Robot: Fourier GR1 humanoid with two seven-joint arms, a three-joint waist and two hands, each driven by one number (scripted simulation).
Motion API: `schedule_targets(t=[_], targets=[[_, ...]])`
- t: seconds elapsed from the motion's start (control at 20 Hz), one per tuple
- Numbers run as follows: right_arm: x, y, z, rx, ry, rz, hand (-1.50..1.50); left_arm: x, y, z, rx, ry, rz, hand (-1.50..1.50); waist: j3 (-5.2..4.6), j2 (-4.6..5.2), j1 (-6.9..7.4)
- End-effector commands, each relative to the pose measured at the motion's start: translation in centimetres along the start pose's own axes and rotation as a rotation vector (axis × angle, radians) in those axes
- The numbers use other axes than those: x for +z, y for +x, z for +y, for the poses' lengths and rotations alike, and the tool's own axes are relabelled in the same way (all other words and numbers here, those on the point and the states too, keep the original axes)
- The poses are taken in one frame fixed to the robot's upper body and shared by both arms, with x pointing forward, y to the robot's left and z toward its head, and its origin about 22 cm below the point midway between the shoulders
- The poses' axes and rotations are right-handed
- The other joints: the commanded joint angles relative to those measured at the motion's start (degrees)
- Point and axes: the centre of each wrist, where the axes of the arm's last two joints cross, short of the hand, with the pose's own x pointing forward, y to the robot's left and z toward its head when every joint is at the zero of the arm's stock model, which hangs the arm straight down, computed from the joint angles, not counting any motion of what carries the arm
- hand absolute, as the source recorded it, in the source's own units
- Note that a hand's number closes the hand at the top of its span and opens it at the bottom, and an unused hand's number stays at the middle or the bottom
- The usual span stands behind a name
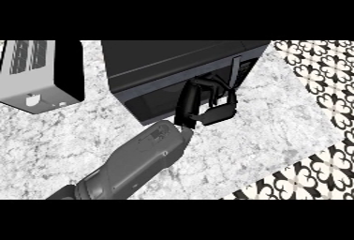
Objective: Pick up the milk, place it into the microwave and close the microwave
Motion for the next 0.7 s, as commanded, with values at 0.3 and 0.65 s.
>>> schedule_targets(t=[0.3, 0.65], targets=[[-0.6, 0.8, -0.4, -0.009, 0.004, -0.005, -1.50, -1.5, 0.1, 0.6, 0.001, 0.026, -0.020, 1.50, 0.08, 0.68, -0.97], [-1.0, 1.5, -1.1, -0.002, 0.005, 0.002, -1.50, -1.9, 0.1, 0.6, 0.000, 0.041, -0.042, 1.50, 0.14, 0.77, -0.97]])
